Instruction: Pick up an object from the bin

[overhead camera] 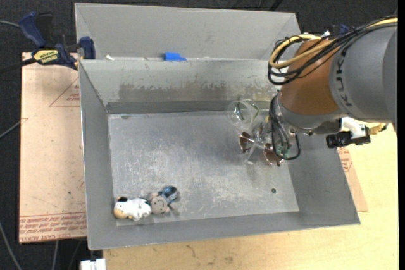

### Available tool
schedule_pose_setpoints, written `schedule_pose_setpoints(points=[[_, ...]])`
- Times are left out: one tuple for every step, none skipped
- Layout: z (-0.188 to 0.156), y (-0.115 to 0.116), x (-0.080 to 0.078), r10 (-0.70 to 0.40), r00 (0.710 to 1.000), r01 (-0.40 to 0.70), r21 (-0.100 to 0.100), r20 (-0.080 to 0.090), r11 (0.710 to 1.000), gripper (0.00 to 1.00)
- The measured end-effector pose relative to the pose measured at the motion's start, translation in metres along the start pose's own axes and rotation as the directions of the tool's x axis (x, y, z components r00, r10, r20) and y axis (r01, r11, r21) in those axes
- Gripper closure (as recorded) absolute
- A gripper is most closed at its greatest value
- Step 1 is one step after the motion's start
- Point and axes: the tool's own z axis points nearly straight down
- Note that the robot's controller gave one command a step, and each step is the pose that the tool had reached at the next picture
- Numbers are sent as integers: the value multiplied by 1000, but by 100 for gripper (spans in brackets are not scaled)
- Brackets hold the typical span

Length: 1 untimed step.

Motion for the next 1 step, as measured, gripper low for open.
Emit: schedule_pose_setpoints(points=[[-8,0,1,-1,1000,1,2,-5,1000,100]])
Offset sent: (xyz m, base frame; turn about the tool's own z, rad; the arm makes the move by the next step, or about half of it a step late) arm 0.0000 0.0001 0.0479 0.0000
